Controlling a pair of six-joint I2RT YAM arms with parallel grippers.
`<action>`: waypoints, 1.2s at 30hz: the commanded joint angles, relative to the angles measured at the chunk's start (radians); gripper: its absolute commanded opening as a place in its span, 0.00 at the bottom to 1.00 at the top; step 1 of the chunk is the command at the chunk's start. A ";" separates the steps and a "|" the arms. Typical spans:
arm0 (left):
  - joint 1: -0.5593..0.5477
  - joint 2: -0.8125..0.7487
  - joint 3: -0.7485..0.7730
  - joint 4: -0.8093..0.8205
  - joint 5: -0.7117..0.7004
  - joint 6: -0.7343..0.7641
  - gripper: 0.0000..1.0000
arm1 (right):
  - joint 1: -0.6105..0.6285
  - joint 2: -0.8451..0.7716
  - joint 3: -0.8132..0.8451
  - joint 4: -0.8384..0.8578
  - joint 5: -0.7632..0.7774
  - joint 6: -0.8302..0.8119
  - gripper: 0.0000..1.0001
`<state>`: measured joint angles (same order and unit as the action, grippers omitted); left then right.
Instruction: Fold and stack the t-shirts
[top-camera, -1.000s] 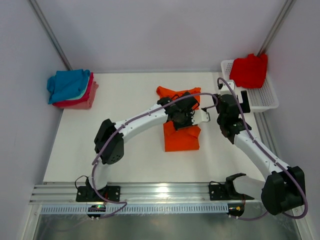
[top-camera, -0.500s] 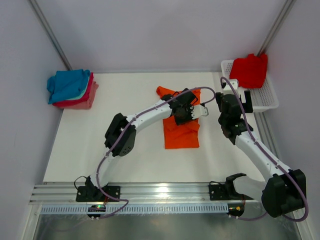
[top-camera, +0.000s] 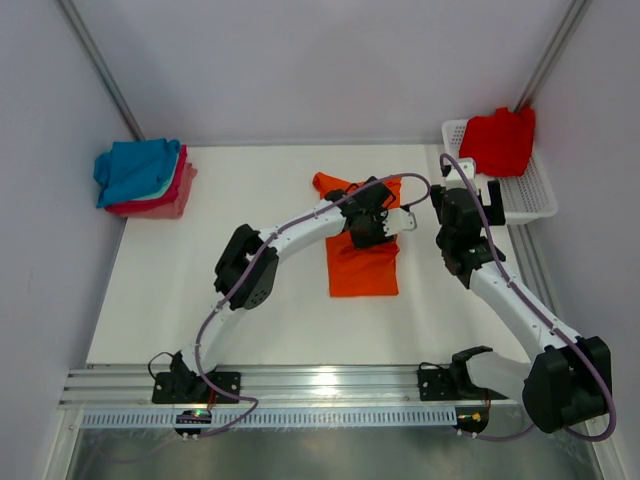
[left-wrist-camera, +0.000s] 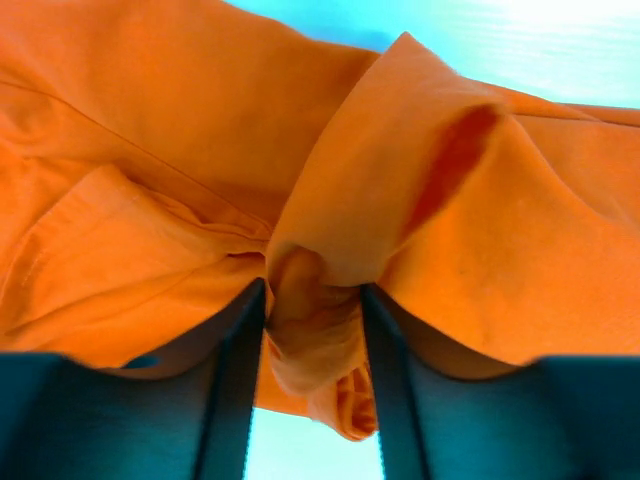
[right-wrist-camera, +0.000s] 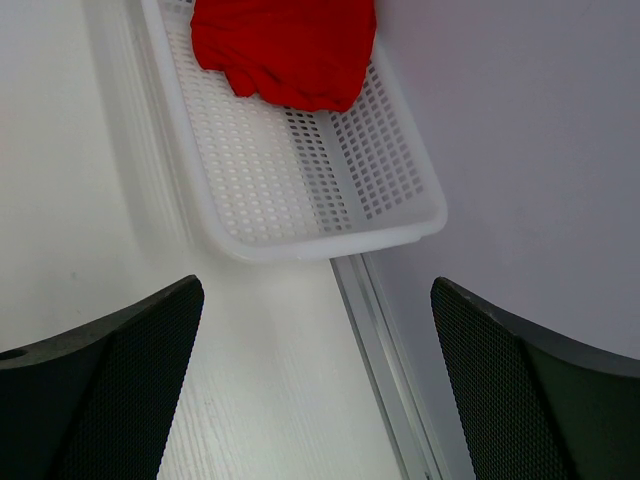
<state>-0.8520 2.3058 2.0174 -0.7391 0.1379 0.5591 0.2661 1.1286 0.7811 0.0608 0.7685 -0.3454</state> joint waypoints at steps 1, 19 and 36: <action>0.007 0.014 0.021 0.084 -0.029 -0.005 0.48 | -0.005 0.000 0.015 0.063 0.017 0.008 0.99; 0.007 0.024 -0.101 0.650 -0.681 -0.032 0.86 | -0.005 0.003 0.014 0.051 -0.006 0.014 0.99; 0.010 -0.451 -0.265 0.043 -0.046 -0.267 0.97 | -0.011 -0.059 -0.006 0.125 0.066 -0.006 0.99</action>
<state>-0.8482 2.0159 1.7840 -0.5220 -0.2039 0.3561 0.2596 1.1229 0.7769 0.0849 0.7830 -0.3496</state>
